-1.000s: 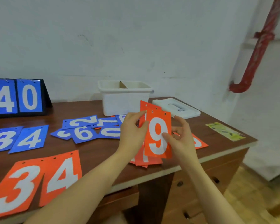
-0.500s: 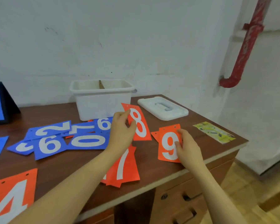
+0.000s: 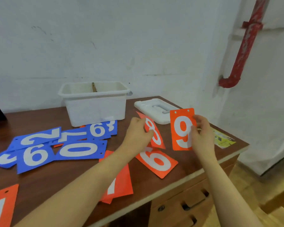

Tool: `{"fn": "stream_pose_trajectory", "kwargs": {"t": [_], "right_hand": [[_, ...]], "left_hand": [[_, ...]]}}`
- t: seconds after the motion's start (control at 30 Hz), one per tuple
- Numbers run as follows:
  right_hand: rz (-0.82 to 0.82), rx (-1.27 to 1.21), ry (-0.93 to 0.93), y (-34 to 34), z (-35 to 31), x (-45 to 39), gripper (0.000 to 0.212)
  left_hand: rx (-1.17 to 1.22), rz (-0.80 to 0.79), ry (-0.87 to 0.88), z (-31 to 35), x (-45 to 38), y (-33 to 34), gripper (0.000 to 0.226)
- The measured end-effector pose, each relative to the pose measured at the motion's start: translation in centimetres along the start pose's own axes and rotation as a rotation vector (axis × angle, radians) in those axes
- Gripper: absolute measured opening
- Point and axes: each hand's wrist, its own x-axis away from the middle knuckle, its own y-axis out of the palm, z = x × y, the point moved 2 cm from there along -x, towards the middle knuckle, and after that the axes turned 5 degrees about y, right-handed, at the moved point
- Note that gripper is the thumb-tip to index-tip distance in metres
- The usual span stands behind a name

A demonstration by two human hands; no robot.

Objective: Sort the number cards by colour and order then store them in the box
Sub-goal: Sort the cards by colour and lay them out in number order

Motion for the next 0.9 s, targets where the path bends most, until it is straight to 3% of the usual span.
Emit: {"fn": "stream_pose_trajectory", "kwargs": {"t": [0.13,0.3,0.47,0.6,0.73,0.8,0.9], "right_hand": [[-0.037,0.245,0.033,-1.2,2.5,-3.6,0.038],[-0.206,0.749,-0.075,-0.9,5.7,-6.3,0.04],[-0.227,1.112,-0.153,0.0,6.6,-5.7,0.032],[-0.201,0.916,-0.309,1.0,4.6,-2.5,0.031],[-0.488,0.581,-0.481,2.0,1.1,2.4,0.023],[-0.591,0.593,-0.456,2.4,0.4,4.5,0.028],[-0.652,0.803,-0.382,3.4,0.6,6.4,0.051]], "left_hand": [[-0.203,-0.25,-0.086,0.9,-2.1,5.2,0.038],[-0.573,-0.418,0.014,0.8,-2.3,8.4,0.059],[-0.525,-0.467,0.003,0.3,-2.0,7.8,0.068],[-0.503,-0.394,0.013,-0.2,-1.1,5.1,0.053],[-0.498,-0.319,-0.003,-1.2,1.1,1.8,0.041],[-0.562,-0.318,-0.005,-1.8,2.7,0.2,0.044],[-0.589,-0.315,-0.012,-2.5,5.4,-2.2,0.046]]}}
